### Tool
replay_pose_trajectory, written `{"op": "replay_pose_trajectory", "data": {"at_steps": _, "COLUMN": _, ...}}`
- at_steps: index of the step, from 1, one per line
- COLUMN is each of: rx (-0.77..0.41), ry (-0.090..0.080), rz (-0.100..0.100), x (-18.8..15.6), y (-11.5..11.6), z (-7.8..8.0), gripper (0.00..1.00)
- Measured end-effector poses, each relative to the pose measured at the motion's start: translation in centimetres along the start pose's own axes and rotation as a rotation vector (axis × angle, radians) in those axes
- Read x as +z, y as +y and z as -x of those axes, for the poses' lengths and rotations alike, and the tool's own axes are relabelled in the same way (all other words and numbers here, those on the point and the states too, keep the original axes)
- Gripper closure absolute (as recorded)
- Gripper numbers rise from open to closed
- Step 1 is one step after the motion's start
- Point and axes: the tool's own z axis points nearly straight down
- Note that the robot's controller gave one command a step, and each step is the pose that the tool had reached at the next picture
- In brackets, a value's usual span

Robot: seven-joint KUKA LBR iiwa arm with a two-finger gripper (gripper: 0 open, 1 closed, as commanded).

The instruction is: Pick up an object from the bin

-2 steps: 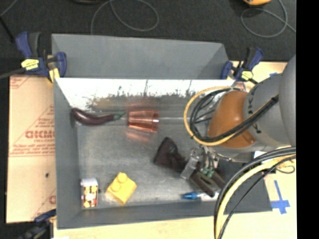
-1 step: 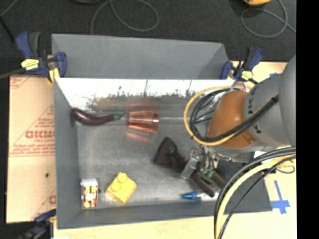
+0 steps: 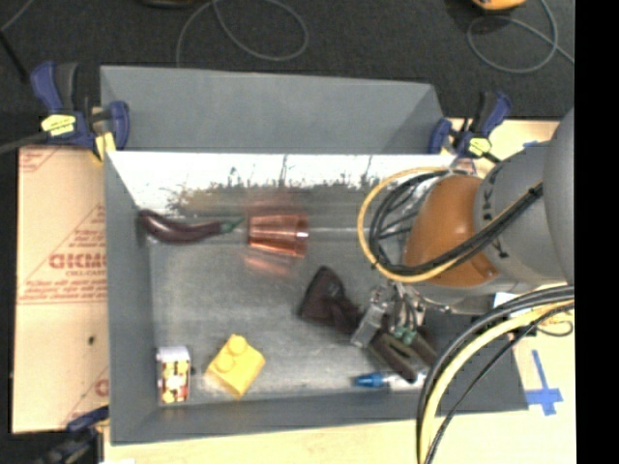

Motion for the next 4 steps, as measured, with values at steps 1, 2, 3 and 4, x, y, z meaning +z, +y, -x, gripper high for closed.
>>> {"op": "replay_pose_trajectory", "data": {"at_steps": 1, "rx": -0.002, "ry": 0.005, "rz": -0.002, "x": -0.8, "y": -0.1, "z": -0.1, "gripper": 1.00}}
{"op": "replay_pose_trajectory", "data": {"at_steps": 2, "rx": -0.003, "ry": 0.003, "rz": -0.001, "x": -2.5, "y": -0.1, "z": -0.1, "gripper": 1.00}}
{"op": "replay_pose_trajectory", "data": {"at_steps": 3, "rx": -0.003, "ry": 0.000, "rz": 0.000, "x": -3.6, "y": 0.0, "z": 0.1, "gripper": 1.00}}
{"op": "replay_pose_trajectory", "data": {"at_steps": 4, "rx": -0.005, "ry": 0.004, "rz": -0.001, "x": -4.7, "y": -0.1, "z": 0.0, "gripper": 1.00}}
